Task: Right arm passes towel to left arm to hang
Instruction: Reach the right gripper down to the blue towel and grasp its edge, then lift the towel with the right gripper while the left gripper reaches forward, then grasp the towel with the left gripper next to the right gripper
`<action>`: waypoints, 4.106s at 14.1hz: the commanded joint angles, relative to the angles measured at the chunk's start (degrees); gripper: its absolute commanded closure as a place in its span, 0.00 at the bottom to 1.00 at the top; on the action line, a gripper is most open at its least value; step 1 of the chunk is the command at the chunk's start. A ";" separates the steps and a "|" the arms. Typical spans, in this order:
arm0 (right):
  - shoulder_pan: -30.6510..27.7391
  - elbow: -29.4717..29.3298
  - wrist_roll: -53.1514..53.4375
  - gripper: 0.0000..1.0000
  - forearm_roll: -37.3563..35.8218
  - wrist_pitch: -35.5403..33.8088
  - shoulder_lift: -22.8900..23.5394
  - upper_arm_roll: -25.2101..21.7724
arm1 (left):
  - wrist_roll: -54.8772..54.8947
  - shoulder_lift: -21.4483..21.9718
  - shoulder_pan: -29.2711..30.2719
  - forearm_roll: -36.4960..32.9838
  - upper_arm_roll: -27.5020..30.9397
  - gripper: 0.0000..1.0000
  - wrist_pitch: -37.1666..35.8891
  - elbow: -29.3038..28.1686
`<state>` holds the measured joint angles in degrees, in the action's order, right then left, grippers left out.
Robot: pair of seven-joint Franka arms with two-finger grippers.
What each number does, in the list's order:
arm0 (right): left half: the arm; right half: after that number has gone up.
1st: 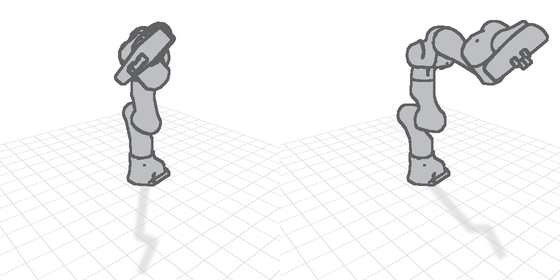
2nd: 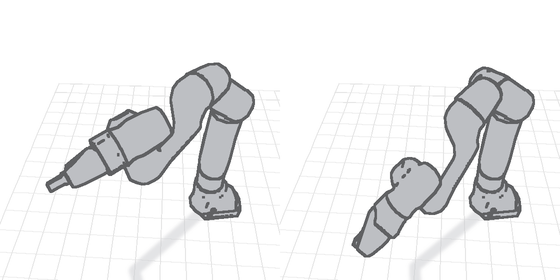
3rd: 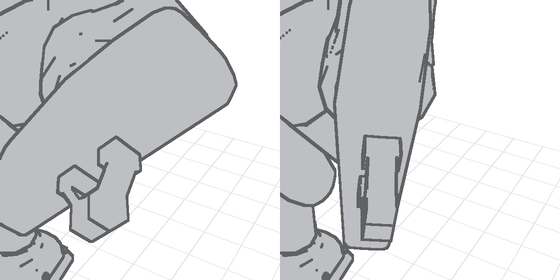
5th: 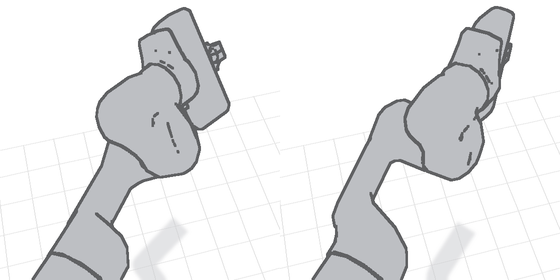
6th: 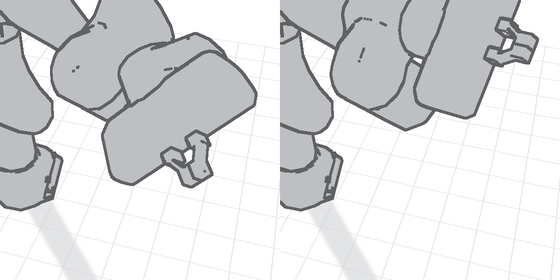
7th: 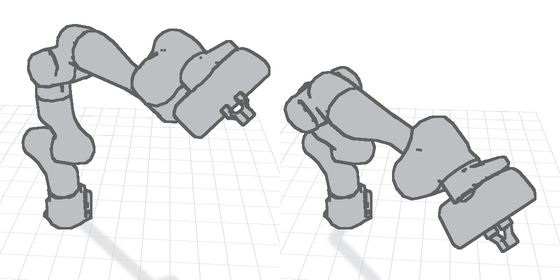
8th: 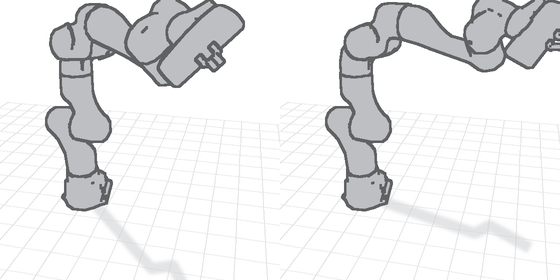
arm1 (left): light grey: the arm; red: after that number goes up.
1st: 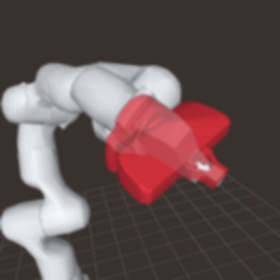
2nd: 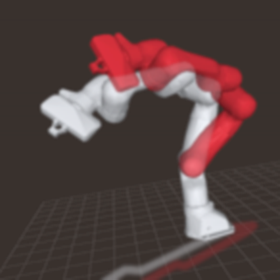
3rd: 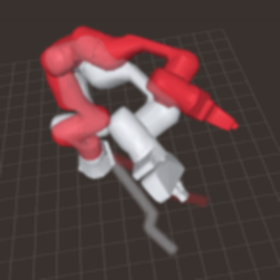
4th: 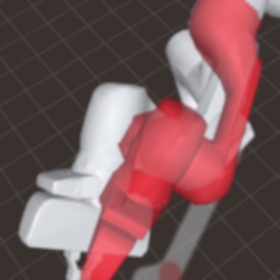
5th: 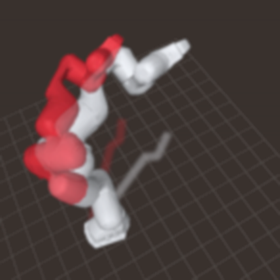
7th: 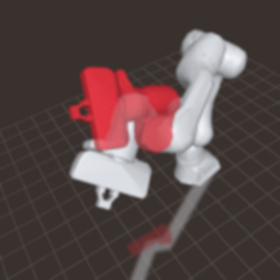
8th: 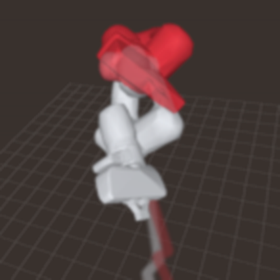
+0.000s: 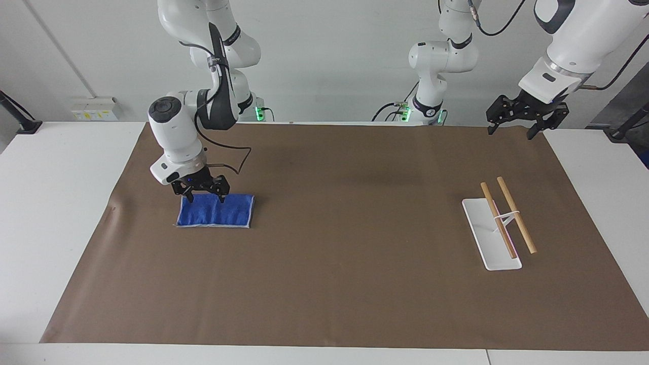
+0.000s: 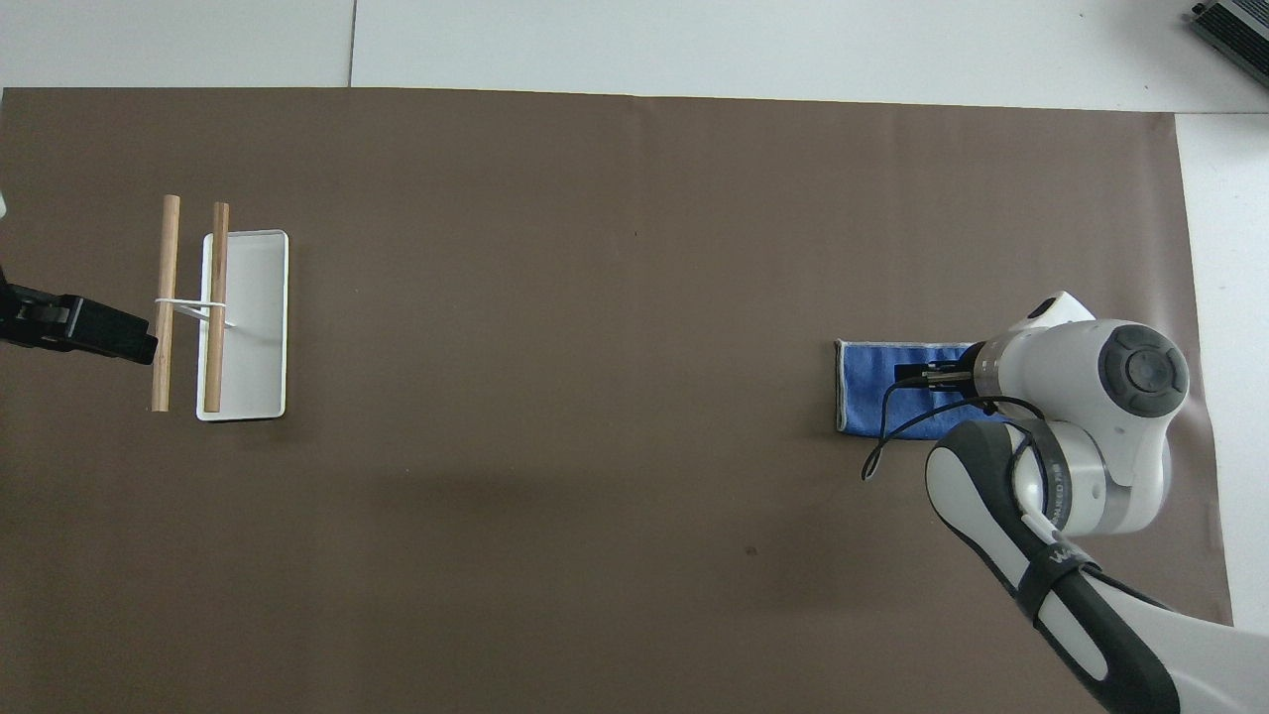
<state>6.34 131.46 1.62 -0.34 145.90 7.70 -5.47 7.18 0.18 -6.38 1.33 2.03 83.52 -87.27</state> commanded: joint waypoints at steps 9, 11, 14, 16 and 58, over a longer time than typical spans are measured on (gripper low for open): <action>-0.80 4.15 -1.53 0.00 -0.18 6.15 1.09 0.37 | -0.59 1.05 -0.12 -1.24 0.08 0.00 -0.20 -1.15; -0.80 4.24 -2.58 0.14 -0.18 6.15 1.09 0.46 | -0.59 1.05 -0.12 -1.24 0.08 0.00 -0.20 -1.15; -1.07 4.24 -3.56 0.78 -0.18 6.15 1.18 0.37 | -0.59 1.05 -0.12 -1.24 0.08 0.00 -0.20 -1.15; -1.07 4.15 -3.21 0.93 -0.10 6.07 1.18 0.37 | -0.67 1.05 -0.21 -1.24 0.08 0.00 0.32 -1.06; 2.10 -18.26 -3.03 1.00 95.18 -19.16 -7.96 11.53 | -95.76 0.70 -31.58 31.36 -0.80 0.00 70.10 -20.57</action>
<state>8.80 112.19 -1.05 93.26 126.95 0.71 5.74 -85.65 0.24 -35.93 31.21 0.34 150.17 -105.95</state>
